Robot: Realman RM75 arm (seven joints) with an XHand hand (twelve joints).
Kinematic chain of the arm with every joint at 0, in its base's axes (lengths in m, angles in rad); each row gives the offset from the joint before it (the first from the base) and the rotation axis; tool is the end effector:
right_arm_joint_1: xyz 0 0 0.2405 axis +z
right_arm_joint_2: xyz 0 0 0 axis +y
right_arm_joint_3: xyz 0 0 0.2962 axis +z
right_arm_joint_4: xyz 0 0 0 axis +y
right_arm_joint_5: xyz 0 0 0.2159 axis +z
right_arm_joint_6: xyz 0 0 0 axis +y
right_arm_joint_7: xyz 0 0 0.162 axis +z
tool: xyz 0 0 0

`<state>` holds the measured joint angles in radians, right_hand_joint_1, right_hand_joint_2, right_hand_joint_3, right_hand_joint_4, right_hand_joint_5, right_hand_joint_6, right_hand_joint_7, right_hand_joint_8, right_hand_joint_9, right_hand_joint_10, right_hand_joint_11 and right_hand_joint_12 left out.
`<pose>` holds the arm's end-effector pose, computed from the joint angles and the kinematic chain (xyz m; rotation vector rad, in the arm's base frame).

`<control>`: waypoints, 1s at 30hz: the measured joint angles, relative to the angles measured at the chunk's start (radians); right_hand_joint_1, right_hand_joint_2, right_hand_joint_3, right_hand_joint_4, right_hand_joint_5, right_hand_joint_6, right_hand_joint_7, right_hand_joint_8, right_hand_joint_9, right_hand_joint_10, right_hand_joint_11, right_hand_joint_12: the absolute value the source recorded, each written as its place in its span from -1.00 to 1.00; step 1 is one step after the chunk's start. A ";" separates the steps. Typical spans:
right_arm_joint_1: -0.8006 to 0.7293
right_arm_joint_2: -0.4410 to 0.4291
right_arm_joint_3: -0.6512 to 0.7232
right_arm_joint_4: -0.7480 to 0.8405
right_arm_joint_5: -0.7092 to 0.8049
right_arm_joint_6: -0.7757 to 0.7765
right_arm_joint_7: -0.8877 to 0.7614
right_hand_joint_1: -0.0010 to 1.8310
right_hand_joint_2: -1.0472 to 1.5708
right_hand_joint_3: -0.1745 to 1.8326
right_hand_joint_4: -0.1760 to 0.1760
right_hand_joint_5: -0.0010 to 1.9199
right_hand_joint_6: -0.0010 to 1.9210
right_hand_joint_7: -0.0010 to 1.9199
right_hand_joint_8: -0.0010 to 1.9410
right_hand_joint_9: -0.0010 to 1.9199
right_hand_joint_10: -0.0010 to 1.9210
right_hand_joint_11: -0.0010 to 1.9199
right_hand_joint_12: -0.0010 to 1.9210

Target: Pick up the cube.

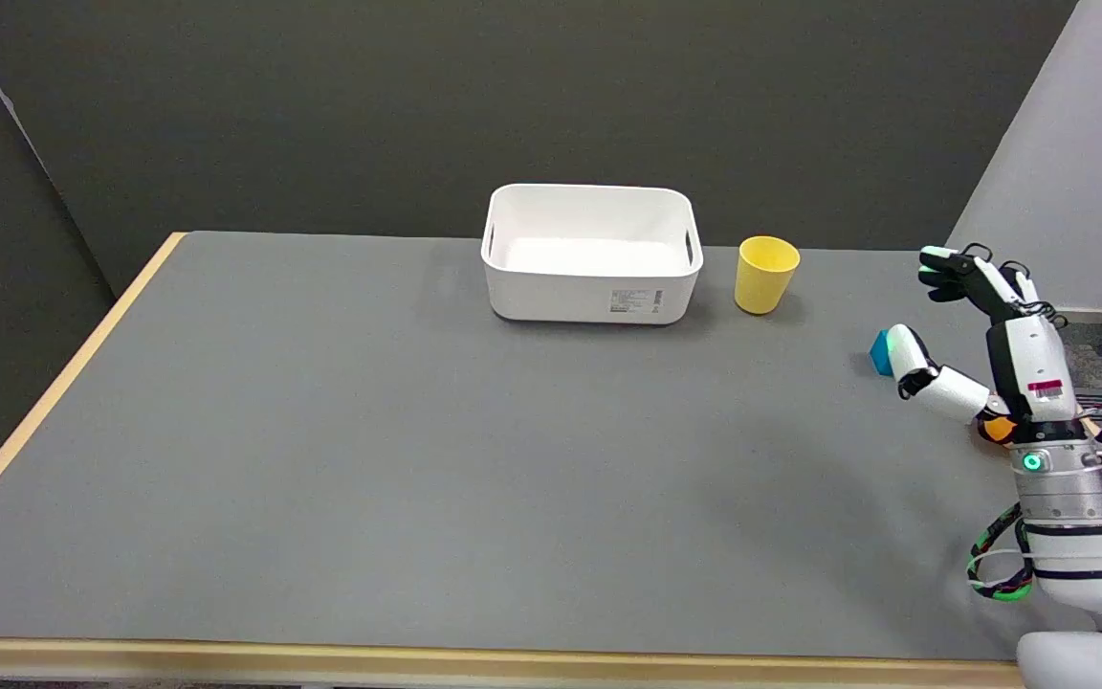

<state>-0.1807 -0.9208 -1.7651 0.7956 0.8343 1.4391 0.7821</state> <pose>-0.3076 -0.2114 0.5289 1.3680 0.0742 0.9140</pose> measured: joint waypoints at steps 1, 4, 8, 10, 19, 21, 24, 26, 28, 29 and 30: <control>0.001 0.000 0.000 0.000 -0.001 -0.002 0.000 -0.35 0.32 0.03 0.14 -0.65 -0.37 -0.46 -0.36 -0.53 0.14 -0.91 0.31; 0.006 0.001 -0.003 0.000 -0.002 -0.011 0.000 -0.35 0.32 0.03 0.13 -0.65 -0.37 -0.46 -0.36 -0.53 0.14 -0.91 0.31; 0.010 0.002 -0.005 0.000 -0.006 -0.023 -0.001 -0.35 0.32 0.03 0.13 -0.64 -0.36 -0.45 -0.36 -0.53 0.14 -0.91 0.32; 0.010 0.004 -0.003 0.000 -0.011 -0.029 -0.002 -0.34 0.31 0.04 0.12 -0.64 -0.36 -0.45 -0.35 -0.53 0.15 -0.90 0.33; -0.021 0.030 0.026 0.008 -0.025 -0.072 -0.048 -0.31 0.29 0.07 0.11 -0.64 -0.34 -0.45 -0.33 -0.53 0.16 -0.89 0.36; -0.037 0.041 0.043 0.011 -0.026 -0.096 -0.066 -0.31 0.29 0.07 0.11 -0.64 -0.34 -0.46 -0.33 -0.54 0.16 -0.89 0.37; -0.061 0.057 0.072 0.014 -0.029 -0.133 -0.086 -0.31 0.30 0.04 0.08 -0.64 -0.36 -0.47 -0.34 -0.56 0.15 -0.89 0.35; -0.076 0.069 0.092 0.016 -0.032 -0.165 -0.097 -0.31 0.29 0.03 0.07 -0.64 -0.37 -0.48 -0.36 -0.58 0.13 -0.89 0.35; -0.089 0.082 0.112 0.016 -0.037 -0.198 -0.106 -0.31 0.29 0.03 0.04 -0.65 -0.39 -0.51 -0.39 -0.61 0.09 -0.90 0.34; -0.094 0.088 0.120 0.016 -0.040 -0.217 -0.110 -0.32 0.28 0.04 0.03 -0.66 -0.39 -0.52 -0.40 -0.62 0.07 -0.91 0.34; -0.098 0.095 0.128 0.016 -0.044 -0.235 -0.114 -0.32 0.27 0.06 0.03 -0.67 -0.39 -0.54 -0.41 -0.63 0.04 -0.92 0.34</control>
<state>-0.2788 -0.8260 -1.6368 0.8111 0.7904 1.2038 0.6679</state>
